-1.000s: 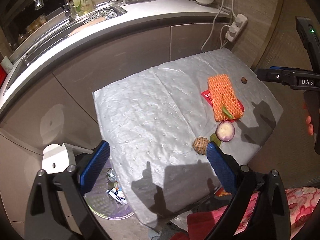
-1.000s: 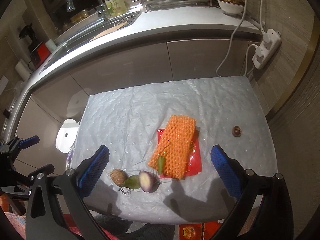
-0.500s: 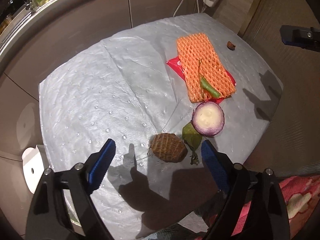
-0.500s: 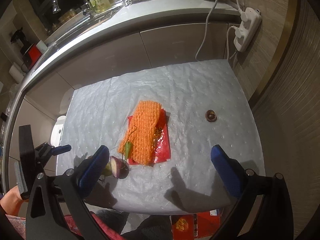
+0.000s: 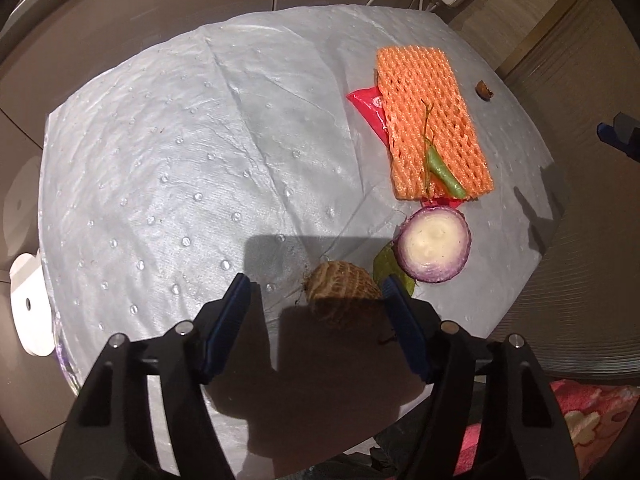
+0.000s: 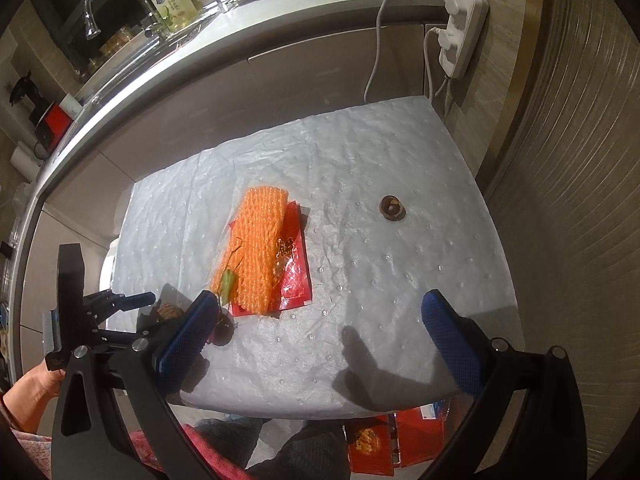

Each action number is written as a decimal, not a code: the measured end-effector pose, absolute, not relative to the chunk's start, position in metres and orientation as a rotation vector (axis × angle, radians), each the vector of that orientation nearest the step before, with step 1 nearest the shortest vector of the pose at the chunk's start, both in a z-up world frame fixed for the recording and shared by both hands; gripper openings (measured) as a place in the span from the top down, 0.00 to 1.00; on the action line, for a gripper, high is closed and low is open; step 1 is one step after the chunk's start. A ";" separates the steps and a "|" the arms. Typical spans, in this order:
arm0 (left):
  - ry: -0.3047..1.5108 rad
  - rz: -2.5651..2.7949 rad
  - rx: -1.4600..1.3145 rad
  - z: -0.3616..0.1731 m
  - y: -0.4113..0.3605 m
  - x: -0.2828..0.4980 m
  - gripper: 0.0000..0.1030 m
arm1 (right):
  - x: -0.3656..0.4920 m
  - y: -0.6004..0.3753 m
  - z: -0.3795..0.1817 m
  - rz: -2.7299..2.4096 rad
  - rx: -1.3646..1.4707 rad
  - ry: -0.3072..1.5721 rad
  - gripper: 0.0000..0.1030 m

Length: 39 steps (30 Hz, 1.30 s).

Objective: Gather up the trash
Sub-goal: 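Move the left gripper to the taro and grasp it, then lift the taro with the left gripper while the right gripper grasps the brown nut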

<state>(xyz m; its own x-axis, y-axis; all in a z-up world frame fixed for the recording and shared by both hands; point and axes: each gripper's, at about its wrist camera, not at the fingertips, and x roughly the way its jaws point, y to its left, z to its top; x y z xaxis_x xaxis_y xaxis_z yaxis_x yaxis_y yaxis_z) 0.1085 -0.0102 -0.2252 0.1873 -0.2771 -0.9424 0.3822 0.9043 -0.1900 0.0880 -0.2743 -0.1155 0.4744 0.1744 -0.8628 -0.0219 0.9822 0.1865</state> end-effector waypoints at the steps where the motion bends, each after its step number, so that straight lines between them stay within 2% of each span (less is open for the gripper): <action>1: 1.308 -0.471 0.096 -0.226 -0.012 0.108 0.41 | 0.089 -0.274 -0.116 0.122 0.157 1.072 0.02; 3: 1.319 -0.489 0.103 -0.227 -0.017 0.108 0.47 | 0.090 -0.273 -0.117 0.125 0.156 1.073 0.02; 5: 1.332 -0.514 0.102 -0.229 -0.025 0.107 0.59 | 0.091 -0.272 -0.118 0.128 0.157 1.075 0.02; 7: 1.342 -0.529 0.086 -0.231 -0.027 0.106 0.63 | 0.092 -0.272 -0.120 0.129 0.156 1.079 0.02; 15: 1.324 -0.520 0.033 -0.221 -0.012 0.108 0.63 | 0.095 -0.272 -0.137 0.126 0.125 1.106 0.02; 24: 1.225 -0.487 0.047 -0.166 0.008 0.104 0.63 | 0.134 -0.288 -0.168 0.087 0.064 1.091 0.03; 28: 1.192 -0.468 0.061 -0.145 0.013 0.099 0.63 | 0.168 -0.308 -0.182 0.074 0.087 1.088 0.12; 29: 1.184 -0.461 0.064 -0.141 0.015 0.097 0.63 | 0.175 -0.311 -0.185 0.071 0.094 1.089 0.17; 30: 1.181 -0.457 0.065 -0.138 0.016 0.096 0.63 | 0.181 -0.313 -0.190 0.073 0.101 1.096 0.25; 33: 1.176 -0.438 0.072 -0.133 0.019 0.092 0.63 | 0.196 -0.315 -0.201 0.071 0.093 1.124 0.39; 37: 1.174 -0.411 0.065 -0.131 0.022 0.091 0.63 | 0.204 -0.313 -0.212 0.068 0.071 1.147 0.47; 39: 1.173 -0.401 0.059 -0.129 0.025 0.090 0.63 | 0.205 -0.313 -0.213 0.063 0.063 1.147 0.56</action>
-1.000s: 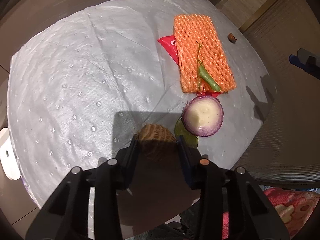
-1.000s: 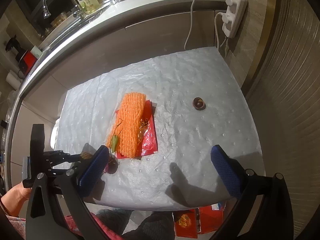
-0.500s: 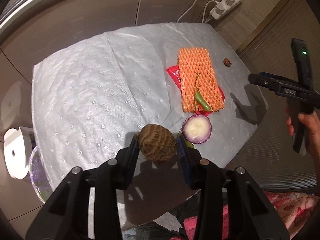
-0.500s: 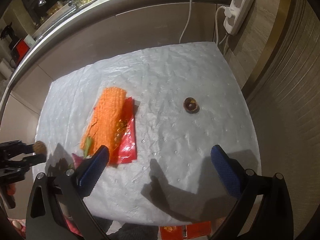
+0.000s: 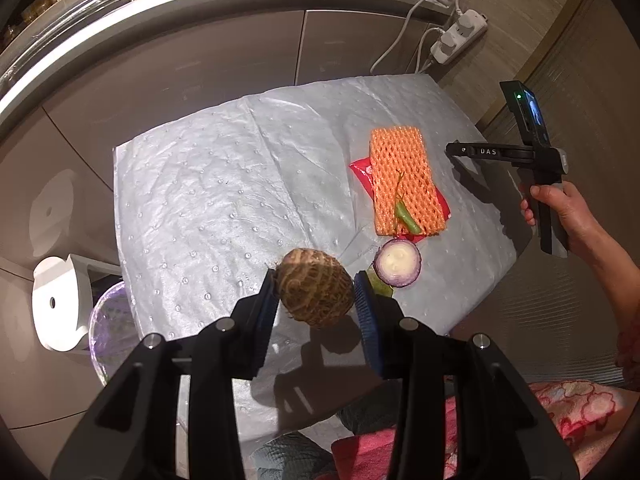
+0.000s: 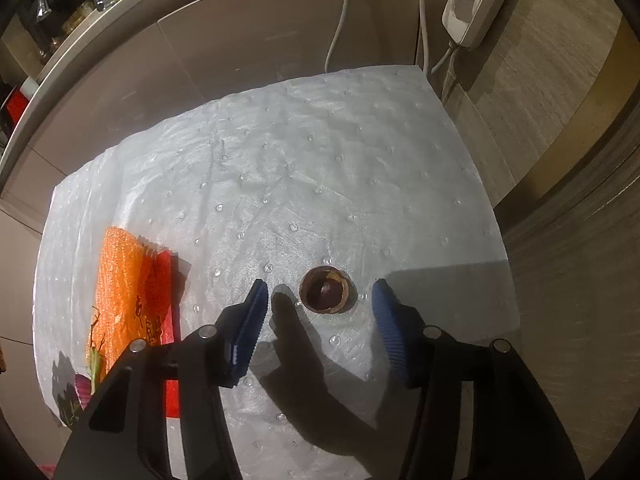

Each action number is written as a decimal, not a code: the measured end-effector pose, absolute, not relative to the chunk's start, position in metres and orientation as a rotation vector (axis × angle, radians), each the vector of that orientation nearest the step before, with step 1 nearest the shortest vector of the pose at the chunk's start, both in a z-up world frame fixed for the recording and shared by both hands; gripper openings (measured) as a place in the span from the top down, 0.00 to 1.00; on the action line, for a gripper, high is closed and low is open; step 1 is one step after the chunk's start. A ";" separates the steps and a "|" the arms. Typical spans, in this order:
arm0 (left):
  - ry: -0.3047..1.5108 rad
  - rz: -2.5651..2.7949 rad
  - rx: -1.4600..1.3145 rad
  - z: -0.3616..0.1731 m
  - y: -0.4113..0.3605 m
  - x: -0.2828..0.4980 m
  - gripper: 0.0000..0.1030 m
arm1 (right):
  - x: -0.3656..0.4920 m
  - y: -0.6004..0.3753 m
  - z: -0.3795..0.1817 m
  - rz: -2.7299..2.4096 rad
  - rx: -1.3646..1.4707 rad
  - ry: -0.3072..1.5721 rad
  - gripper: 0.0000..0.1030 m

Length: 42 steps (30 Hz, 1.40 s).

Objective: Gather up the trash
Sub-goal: 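Lift the taro with the left gripper while the right gripper grasps the brown nut, then drop the taro into the bin with the left gripper while the right gripper carries the nut there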

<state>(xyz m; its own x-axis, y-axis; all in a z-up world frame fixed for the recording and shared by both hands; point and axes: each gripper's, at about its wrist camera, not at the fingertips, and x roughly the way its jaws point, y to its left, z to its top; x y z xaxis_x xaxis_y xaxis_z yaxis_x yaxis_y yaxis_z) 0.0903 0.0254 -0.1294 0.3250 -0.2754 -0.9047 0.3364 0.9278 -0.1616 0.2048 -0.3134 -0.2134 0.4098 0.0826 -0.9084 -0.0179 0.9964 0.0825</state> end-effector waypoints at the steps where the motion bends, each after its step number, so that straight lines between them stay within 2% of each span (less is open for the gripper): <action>1: 1.174 -0.395 0.057 -0.129 0.027 0.090 0.63 | 0.205 -0.314 -0.213 0.065 0.060 1.149 0.61; 3: 1.173 -0.382 0.055 -0.129 0.031 0.090 0.63 | 0.205 -0.315 -0.213 0.071 0.062 1.152 0.76; 9: 1.171 -0.353 0.038 -0.128 0.045 0.088 0.63 | 0.199 -0.311 -0.206 0.079 0.035 1.139 0.76; 13: 1.161 -0.331 0.020 -0.126 0.059 0.084 0.63 | 0.187 -0.290 -0.177 0.125 0.022 1.096 0.76; 23: 1.113 -0.180 -0.038 -0.113 0.144 0.056 0.63 | 0.132 -0.125 -0.102 0.474 -0.056 0.999 0.76; 34: 1.078 0.013 -0.035 -0.112 0.252 0.032 0.63 | 0.092 0.053 -0.097 0.775 -0.140 1.023 0.76; 42: 1.093 0.030 -0.053 -0.123 0.289 0.024 0.63 | 0.076 0.106 -0.102 0.820 -0.186 1.042 0.76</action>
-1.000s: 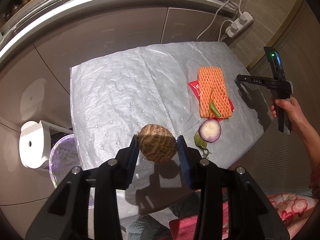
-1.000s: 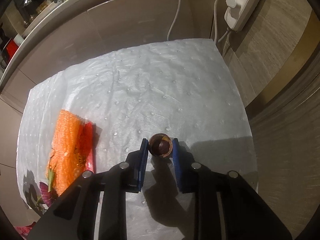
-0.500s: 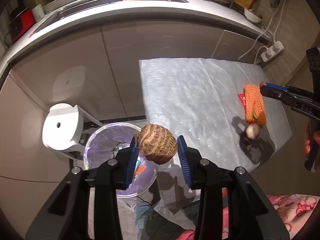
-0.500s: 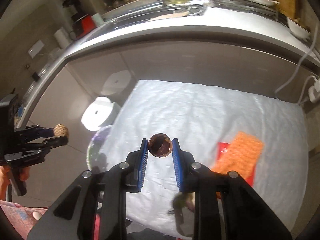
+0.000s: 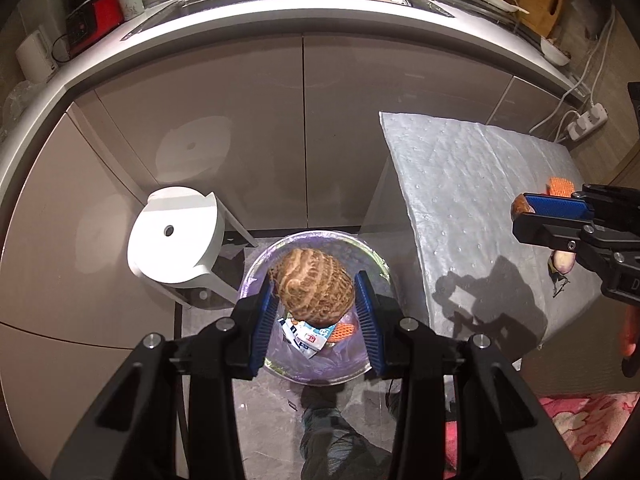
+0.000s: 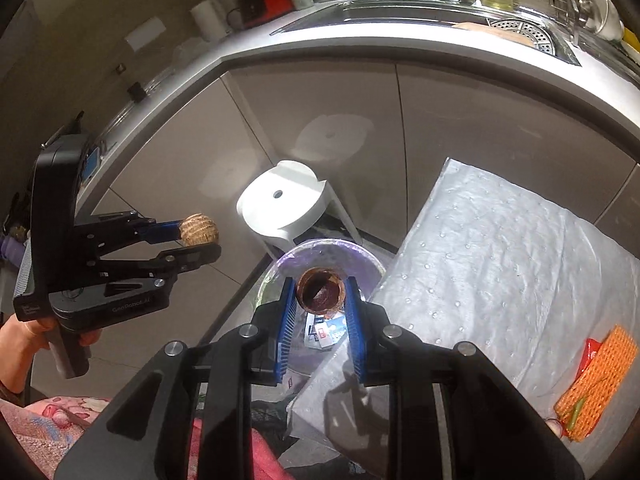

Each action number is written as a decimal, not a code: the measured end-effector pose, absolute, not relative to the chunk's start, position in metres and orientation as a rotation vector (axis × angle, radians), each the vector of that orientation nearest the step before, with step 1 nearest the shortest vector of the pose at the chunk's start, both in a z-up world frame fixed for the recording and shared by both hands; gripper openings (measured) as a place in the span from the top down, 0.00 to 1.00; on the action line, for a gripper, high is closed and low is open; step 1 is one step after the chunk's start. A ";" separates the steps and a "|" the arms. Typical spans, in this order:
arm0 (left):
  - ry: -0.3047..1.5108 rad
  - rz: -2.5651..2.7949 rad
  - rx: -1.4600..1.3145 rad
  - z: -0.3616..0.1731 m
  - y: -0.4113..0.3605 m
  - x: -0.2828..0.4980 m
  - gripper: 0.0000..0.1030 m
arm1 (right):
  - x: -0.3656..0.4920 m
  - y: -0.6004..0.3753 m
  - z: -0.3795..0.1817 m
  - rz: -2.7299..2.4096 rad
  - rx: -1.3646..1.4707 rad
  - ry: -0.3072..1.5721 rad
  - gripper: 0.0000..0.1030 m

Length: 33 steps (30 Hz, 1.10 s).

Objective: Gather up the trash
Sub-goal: 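Drop the taro into the bin with the left gripper while the right gripper carries the nut there, then release the brown nut into the bin with the right gripper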

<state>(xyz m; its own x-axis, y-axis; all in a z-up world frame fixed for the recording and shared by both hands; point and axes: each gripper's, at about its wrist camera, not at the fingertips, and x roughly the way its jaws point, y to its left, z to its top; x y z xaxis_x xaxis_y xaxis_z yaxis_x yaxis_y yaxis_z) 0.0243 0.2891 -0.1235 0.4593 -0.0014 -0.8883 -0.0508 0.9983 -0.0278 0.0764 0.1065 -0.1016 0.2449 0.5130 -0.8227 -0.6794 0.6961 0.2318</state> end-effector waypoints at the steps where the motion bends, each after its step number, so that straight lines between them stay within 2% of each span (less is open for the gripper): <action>1: 1.094 0.032 -0.054 -0.125 0.291 0.024 0.63 | 0.076 0.109 -0.102 0.820 -0.189 1.043 0.76; 8: 1.122 0.024 -0.053 -0.147 0.298 0.028 0.63 | 0.071 0.119 -0.106 0.813 -0.205 1.060 0.76; 18: 1.239 -0.009 -0.066 -0.224 0.300 0.049 0.63 | 0.065 0.121 -0.114 0.782 -0.241 1.108 0.76; 21: 1.263 -0.009 -0.054 -0.237 0.301 0.052 0.51 | 0.065 0.120 -0.117 0.771 -0.241 1.120 0.76; 23: 1.259 -0.002 -0.048 -0.239 0.301 0.052 0.38 | 0.065 0.121 -0.119 0.765 -0.244 1.127 0.76; 27: 1.244 -0.008 -0.056 -0.232 0.304 0.053 0.32 | 0.066 0.125 -0.122 0.765 -0.246 1.134 0.76; 33: 1.212 -0.019 -0.071 -0.207 0.310 0.043 0.31 | 0.070 0.136 -0.134 0.781 -0.255 1.150 0.76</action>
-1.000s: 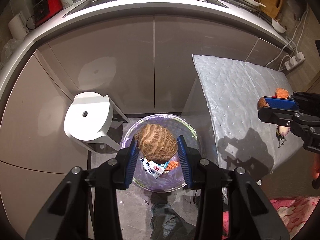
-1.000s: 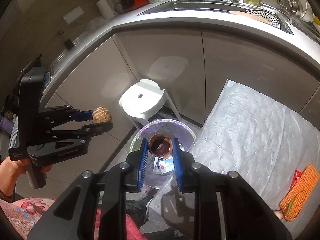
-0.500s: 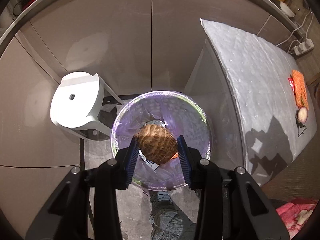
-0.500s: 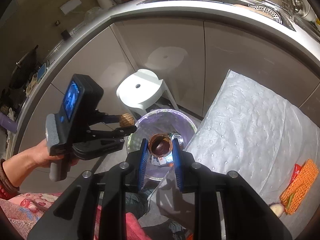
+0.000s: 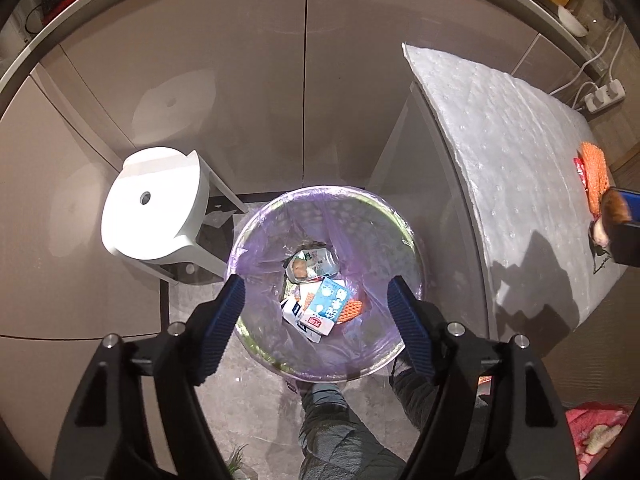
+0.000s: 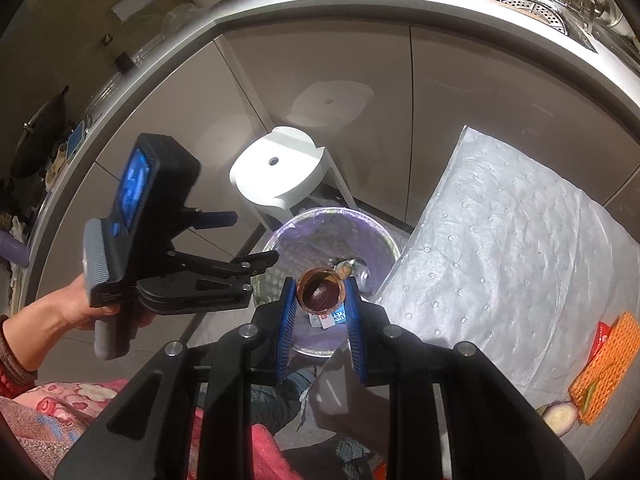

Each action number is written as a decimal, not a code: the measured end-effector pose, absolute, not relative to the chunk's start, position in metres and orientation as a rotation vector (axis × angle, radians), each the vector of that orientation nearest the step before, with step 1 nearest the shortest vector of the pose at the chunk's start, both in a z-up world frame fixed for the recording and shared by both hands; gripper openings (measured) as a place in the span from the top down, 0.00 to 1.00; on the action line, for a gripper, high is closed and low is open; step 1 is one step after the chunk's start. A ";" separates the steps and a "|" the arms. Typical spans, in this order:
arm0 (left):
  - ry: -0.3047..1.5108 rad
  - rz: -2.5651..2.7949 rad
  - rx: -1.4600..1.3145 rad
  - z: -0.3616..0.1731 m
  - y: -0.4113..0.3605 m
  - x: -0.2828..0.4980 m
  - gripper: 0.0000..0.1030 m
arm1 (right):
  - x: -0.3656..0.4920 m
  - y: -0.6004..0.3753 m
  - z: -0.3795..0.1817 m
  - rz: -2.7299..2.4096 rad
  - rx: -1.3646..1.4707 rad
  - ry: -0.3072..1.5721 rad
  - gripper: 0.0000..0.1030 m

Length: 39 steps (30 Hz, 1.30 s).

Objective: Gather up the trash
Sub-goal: 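Release the brown nut into the bin with the right gripper, then move the left gripper to the red onion and grasp it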

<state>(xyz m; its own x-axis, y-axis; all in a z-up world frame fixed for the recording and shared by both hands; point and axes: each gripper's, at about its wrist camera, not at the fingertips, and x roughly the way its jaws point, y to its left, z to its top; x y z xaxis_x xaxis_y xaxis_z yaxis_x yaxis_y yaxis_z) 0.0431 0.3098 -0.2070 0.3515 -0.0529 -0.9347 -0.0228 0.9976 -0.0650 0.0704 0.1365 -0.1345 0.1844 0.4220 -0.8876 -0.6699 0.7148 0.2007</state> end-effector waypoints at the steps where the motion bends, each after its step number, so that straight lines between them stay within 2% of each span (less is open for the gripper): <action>1: 1.202 -0.017 -0.071 -0.200 0.310 0.040 0.30 | 0.072 0.140 -0.139 0.788 -0.261 1.152 0.76; 5: 1.152 -0.002 -0.068 -0.172 0.317 0.023 0.21 | 0.080 0.157 -0.166 0.810 -0.287 1.179 0.76; 17: 1.122 0.020 -0.035 -0.134 0.336 -0.003 0.20 | 0.099 0.220 -0.250 0.857 -0.363 1.263 0.75; 19: 1.126 0.022 -0.026 -0.133 0.340 -0.006 0.20 | 0.100 0.227 -0.258 0.855 -0.377 1.271 0.60; 20: 1.128 0.025 -0.023 -0.133 0.341 -0.006 0.20 | 0.100 0.231 -0.260 0.847 -0.381 1.268 0.47; 21: 1.129 0.025 -0.020 -0.133 0.342 -0.008 0.20 | 0.099 0.233 -0.262 0.842 -0.382 1.266 0.42; 26: 1.123 0.028 -0.014 -0.129 0.345 -0.008 0.20 | 0.098 0.231 -0.248 0.826 -0.375 1.234 0.36; 36: 1.061 -0.076 0.008 -0.103 0.296 0.011 0.19 | 0.104 0.133 -0.144 0.638 -0.223 1.027 0.02; 39: 1.048 -0.139 0.008 -0.095 0.267 0.020 0.19 | 0.103 0.083 -0.112 0.561 -0.172 0.971 0.02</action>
